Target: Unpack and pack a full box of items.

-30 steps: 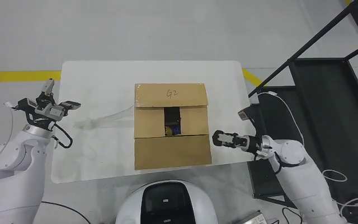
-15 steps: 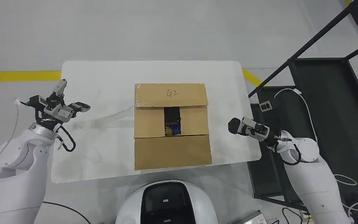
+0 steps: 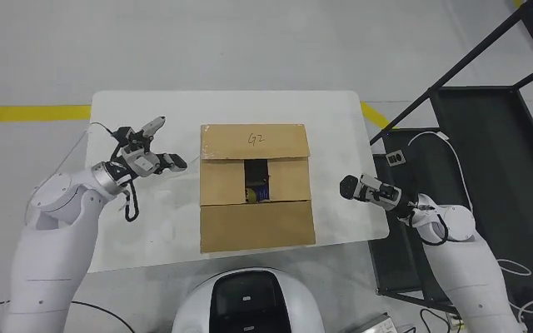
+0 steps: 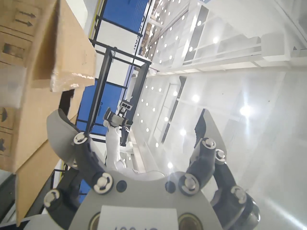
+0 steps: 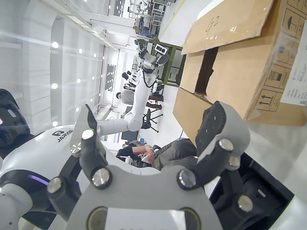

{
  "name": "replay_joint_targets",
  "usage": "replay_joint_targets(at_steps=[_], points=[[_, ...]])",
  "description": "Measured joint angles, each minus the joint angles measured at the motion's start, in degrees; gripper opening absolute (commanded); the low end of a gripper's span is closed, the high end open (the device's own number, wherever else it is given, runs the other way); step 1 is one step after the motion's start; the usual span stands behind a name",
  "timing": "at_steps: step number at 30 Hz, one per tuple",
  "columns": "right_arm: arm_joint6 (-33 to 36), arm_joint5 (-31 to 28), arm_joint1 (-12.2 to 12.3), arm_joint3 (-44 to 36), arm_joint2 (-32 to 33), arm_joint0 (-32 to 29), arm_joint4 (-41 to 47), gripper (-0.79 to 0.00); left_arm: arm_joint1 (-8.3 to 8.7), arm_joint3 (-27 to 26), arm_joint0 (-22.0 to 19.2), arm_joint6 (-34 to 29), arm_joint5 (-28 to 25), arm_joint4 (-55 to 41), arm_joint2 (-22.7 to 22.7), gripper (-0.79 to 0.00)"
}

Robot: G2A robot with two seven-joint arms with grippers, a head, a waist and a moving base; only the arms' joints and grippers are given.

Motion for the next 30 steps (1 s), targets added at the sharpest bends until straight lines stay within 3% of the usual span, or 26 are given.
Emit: replay_joint_targets(at_steps=[6, 21, 26, 30], points=[[0.0, 0.0, 0.0, 0.0, 0.0, 0.0, 0.0, 0.0, 0.34, 3.0, -4.9, -8.4, 7.3, 2.8, 3.2, 0.0], [0.0, 0.0, 0.0, 0.0, 0.0, 0.0, 0.0, 0.0, 0.37, 3.5, -5.4, -8.7, 6.1, 3.7, 3.4, 0.0], [0.0, 0.0, 0.0, 0.0, 0.0, 0.0, 0.0, 0.0, 0.33, 0.1, -2.9, -4.8, 2.4, 6.6, 4.6, 0.0], [0.0, 0.0, 0.0, 0.0, 0.0, 0.0, 0.0, 0.0, -0.3, 3.3, -4.6, -5.1, -0.8, 6.9, 7.5, 0.0]])
